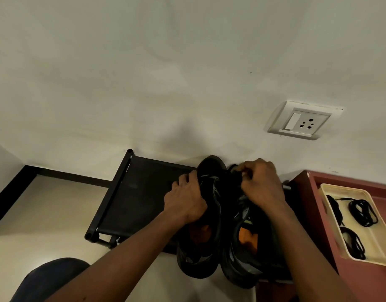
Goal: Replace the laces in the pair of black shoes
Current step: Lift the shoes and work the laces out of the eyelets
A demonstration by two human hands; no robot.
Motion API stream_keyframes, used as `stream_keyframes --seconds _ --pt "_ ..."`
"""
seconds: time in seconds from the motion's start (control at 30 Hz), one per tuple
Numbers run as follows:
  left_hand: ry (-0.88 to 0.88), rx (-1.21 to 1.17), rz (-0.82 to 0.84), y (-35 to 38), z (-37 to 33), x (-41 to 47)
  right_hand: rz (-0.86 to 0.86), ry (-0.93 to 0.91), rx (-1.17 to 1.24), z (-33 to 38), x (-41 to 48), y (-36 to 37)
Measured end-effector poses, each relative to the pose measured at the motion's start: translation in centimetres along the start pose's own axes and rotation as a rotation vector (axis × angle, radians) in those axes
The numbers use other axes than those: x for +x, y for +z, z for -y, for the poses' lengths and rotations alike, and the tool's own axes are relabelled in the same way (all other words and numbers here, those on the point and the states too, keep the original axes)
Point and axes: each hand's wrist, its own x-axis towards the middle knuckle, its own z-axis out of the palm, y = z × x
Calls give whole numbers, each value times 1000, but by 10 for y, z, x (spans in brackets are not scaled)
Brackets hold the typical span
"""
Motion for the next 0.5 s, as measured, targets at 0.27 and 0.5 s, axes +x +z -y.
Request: stream_keyframes --seconds 0.27,0.5 --pt "15 4 3 1 -1 -1 149 -171 -113 20 -7 20" --pt "8 34 -5 1 -2 -1 13 -92 -221 22 -11 19"
